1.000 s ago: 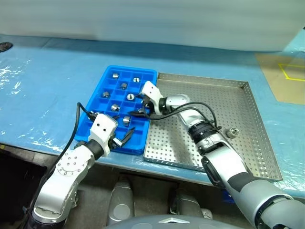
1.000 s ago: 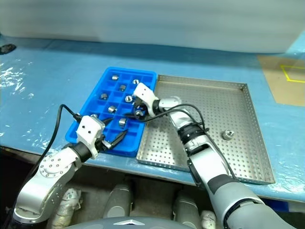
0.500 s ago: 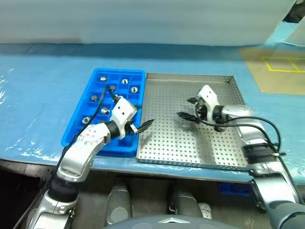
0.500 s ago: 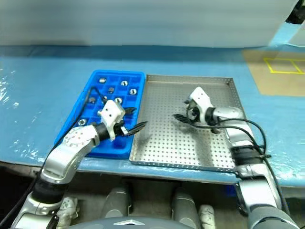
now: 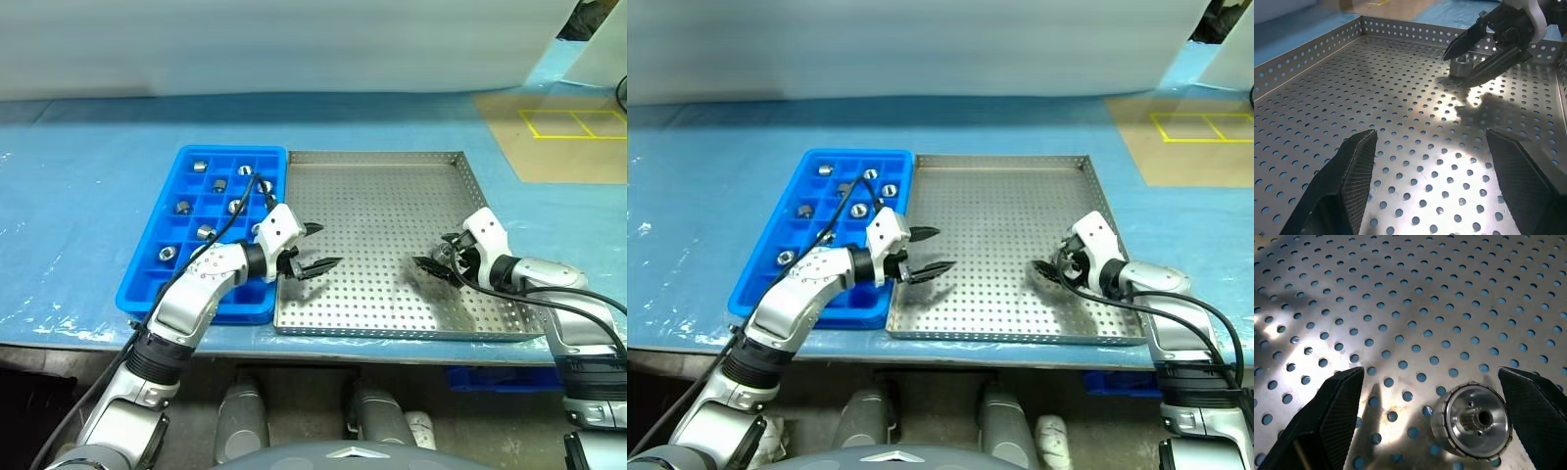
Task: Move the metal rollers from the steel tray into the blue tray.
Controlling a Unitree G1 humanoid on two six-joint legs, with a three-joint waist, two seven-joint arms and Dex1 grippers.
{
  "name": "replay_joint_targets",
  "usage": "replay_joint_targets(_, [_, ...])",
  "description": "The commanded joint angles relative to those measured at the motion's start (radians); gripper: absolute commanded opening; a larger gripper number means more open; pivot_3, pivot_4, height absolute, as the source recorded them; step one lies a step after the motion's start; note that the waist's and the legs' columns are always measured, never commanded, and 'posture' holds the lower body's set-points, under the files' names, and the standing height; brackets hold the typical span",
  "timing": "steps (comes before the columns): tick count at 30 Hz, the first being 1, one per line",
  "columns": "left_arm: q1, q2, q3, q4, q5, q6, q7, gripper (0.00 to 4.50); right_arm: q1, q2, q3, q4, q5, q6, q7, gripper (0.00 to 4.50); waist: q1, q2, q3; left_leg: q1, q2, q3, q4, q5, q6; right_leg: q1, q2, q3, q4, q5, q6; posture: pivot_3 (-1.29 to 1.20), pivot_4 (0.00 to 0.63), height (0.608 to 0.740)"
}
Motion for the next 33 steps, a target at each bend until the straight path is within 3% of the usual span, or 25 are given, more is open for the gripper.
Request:
replay_joint_targets(1, [-0.027,-0.005,-0.001,-0.004,-0.001,-0.027,-0.018,3.76,0.024,0.007,-0.019,0.022,0.014,-0.027,-0.022,4.49,-0.005,0.000,0.000,0.000,0.000,0.000,0.000,0.000,0.000,0.000,0.000,0.000,0.000,0.000,0.000,-0.29,0.150,0.740])
replay_joint_targets(4, [-0.028,-0.004,-0.002,-0.004,0.003,-0.030,-0.022,3.76,0.027,0.017,-0.011,0.031,0.015,-0.041,-0.038,3.90,-0.016,0.000,0.000,0.000,0.000,0.000,0.000,0.000,0.000,0.000,0.000,0.000,0.000,0.000,0.000,-0.28,0.150,0.740])
replay_joint_targets(14, [0.010,0.012,0.020,-0.057,0.005,-0.010,0.011,3.76,-0.124,0.052,0.080,0.073,0.010,-0.067,-0.022,0.47,-0.020,0.000,0.000,0.000,0.000,0.000,0.000,0.000,0.000,0.000,0.000,0.000,0.000,0.000,0.000,-0.17,0.150,0.740])
replay_joint_targets(16, [0.028,0.019,0.025,-0.081,0.005,-0.001,0.024,3.76,-0.164,0.062,0.109,0.105,0.005,-0.078,-0.012,0.02,-0.016,0.000,0.000,0.000,0.000,0.000,0.000,0.000,0.000,0.000,0.000,0.000,0.000,0.000,0.000,-0.14,0.150,0.740])
replay_joint_targets(22, [0.094,0.040,0.049,-0.162,0.004,0.036,0.079,3.76,-0.292,0.115,0.182,0.224,-0.010,-0.148,0.018,0.02,-0.004,0.000,0.000,-0.001,0.001,0.000,-0.001,0.000,0.001,-0.001,0.000,-0.002,-0.001,0.000,0.000,-0.05,0.150,0.740])
replay_joint_targets(23, [0.101,0.042,0.050,-0.172,0.006,0.040,0.085,3.76,-0.312,0.128,0.188,0.246,-0.012,-0.164,0.018,0.20,0.001,0.000,0.000,-0.001,0.000,0.000,-0.001,0.000,0.001,-0.001,-0.001,-0.002,-0.001,0.000,0.000,-0.04,0.150,0.740])
replay_joint_targets(25, [0.115,0.046,0.052,-0.191,0.006,0.048,0.099,3.76,-0.348,0.153,0.197,0.290,-0.016,-0.189,0.019,0.62,0.007,0.000,0.000,-0.001,0.000,0.000,0.000,0.000,0.001,-0.001,-0.001,-0.002,0.000,0.000,0.000,-0.02,0.150,0.740])
replay_joint_targets(33, [0.160,0.060,0.060,-0.244,0.006,0.074,0.137,3.76,-0.459,0.219,0.210,0.468,-0.068,-0.314,-0.035,3.29,0.023,0.000,0.000,-0.002,0.000,0.000,-0.001,0.000,0.000,-0.001,-0.001,-0.003,0.000,0.000,0.000,0.02,0.150,0.740])
